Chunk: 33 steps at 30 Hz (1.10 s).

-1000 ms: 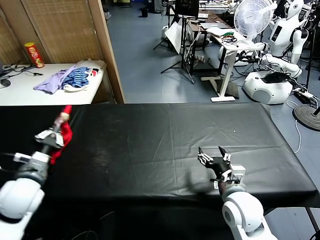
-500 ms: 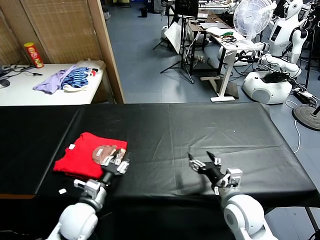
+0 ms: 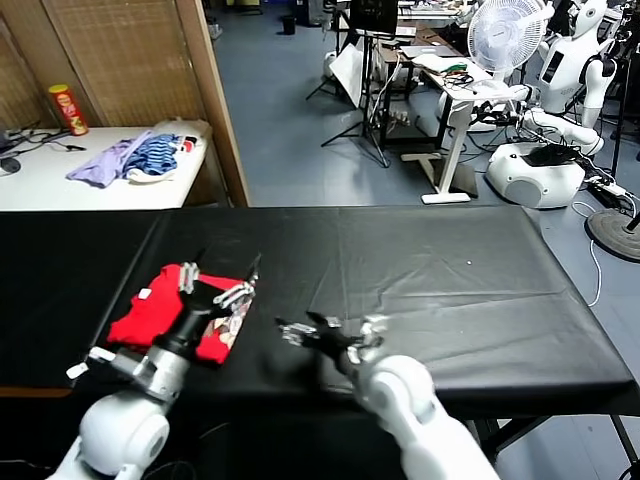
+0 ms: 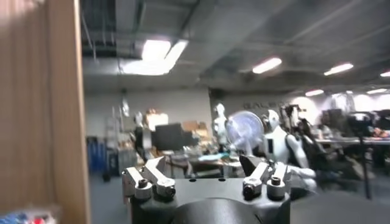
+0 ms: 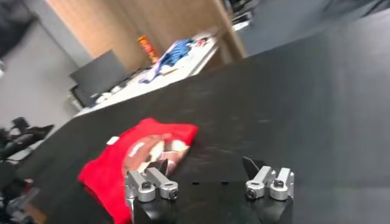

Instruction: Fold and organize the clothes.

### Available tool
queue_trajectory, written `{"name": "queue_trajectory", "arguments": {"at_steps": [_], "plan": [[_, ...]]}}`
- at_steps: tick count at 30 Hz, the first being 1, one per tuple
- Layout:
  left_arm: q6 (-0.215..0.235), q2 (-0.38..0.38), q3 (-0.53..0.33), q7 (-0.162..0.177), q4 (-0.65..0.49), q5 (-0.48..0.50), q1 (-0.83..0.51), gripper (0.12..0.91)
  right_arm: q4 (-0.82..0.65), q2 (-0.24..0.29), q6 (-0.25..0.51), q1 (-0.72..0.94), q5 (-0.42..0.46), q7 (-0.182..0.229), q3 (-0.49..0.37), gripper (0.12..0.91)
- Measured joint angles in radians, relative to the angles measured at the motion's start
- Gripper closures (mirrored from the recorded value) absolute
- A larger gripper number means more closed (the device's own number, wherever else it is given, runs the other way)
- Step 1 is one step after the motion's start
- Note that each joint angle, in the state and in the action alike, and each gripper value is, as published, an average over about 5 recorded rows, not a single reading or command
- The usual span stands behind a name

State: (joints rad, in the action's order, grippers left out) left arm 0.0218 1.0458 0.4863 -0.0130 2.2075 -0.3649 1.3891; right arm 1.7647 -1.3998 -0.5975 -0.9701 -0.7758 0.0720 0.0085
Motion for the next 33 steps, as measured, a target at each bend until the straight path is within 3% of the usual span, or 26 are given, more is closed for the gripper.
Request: {"name": "queue_trajectory", "arguments": {"at_steps": [5,8,13,19,24,29,33], "plan": [[0.009,0.004,0.034,-0.003,0.019,0.012,0.025,0.232,-0.147,-0.081,0.019,0.087,0.004,-0.017,-0.076,0.234],[0.009,0.007,0.056,-0.003,0.026,0.012,0.039,0.232,-0.216,-0.120,0.027,0.121,0.022,-0.033,-0.104,0.292],[0.013,0.012,0.082,-0.003,0.034,0.013,0.060,0.232,-0.277,-0.155,0.047,0.138,0.064,-0.049,-0.128,0.538],[0.016,0.030,0.099,0.005,0.031,0.018,0.072,0.232,-0.277,-0.144,0.080,0.128,0.152,-0.067,-0.128,0.848],[0.025,0.042,0.114,0.015,0.001,0.040,0.084,0.232,-0.213,-0.062,0.083,0.112,0.258,-0.106,-0.090,0.900],[0.032,0.055,0.116,0.023,-0.060,0.072,0.078,0.232,-0.119,0.096,0.109,0.080,0.362,-0.154,-0.023,0.902],[0.034,0.062,0.103,0.047,-0.120,0.096,0.081,0.232,-0.045,0.225,0.183,0.034,0.445,-0.149,0.038,0.858]]}}
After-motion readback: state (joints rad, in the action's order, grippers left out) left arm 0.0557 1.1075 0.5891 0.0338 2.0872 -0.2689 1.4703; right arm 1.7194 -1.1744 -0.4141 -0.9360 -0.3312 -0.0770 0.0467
